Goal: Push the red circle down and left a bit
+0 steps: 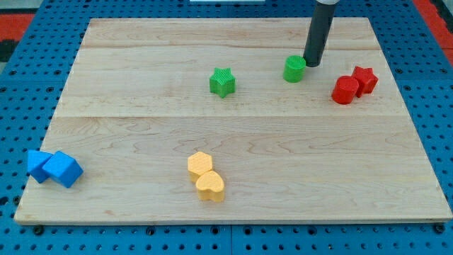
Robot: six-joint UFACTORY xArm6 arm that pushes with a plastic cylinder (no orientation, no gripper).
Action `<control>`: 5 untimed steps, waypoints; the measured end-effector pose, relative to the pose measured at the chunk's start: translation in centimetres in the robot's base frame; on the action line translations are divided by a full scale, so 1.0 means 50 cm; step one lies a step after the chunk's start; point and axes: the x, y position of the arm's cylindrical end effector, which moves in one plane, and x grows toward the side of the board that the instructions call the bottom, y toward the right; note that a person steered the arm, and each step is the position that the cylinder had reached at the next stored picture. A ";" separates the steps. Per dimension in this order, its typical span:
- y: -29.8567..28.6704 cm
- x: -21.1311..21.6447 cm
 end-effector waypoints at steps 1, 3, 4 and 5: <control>0.051 0.010; 0.056 0.187; 0.048 0.227; 0.065 0.286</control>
